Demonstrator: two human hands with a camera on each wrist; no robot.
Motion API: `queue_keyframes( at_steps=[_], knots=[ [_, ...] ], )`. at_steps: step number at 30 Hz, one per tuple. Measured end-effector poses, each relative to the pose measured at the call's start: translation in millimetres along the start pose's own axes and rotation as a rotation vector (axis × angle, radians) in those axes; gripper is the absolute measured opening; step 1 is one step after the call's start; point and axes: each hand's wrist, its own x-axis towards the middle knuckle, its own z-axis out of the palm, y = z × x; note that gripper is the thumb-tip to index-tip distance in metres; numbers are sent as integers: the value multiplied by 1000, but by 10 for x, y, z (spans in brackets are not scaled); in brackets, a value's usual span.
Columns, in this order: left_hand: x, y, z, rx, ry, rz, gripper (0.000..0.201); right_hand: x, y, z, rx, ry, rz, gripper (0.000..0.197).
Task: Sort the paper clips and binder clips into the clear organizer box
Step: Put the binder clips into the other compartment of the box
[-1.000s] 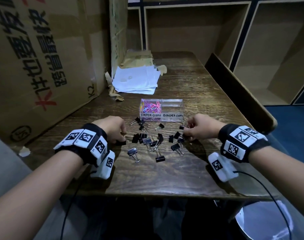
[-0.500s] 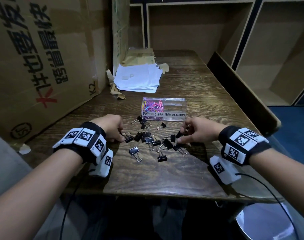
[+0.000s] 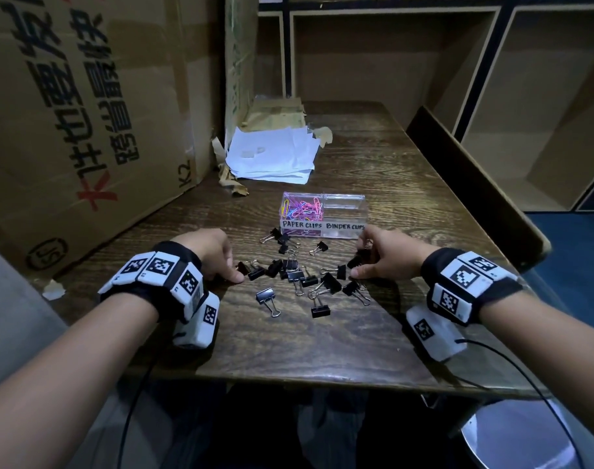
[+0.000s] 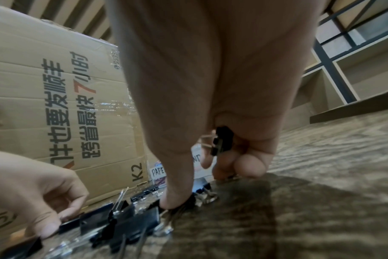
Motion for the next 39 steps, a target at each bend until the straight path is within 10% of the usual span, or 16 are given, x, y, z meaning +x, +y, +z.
queue_keyframes(
  at_steps=[14,25,33,39],
  knots=[
    [14,36,8,-335,98,123,23,20,33,1,-51,23,-13,39],
    [6,180,113,260,-4,72,46,63,1,10,23,87,32,23],
    [46,363,58,241,-147,156,48,78,56,-62,158,175,-1,17],
    [120,836,-147,-72,278,467,35,365,-32,-360,359,521,-41,10]
  ],
)
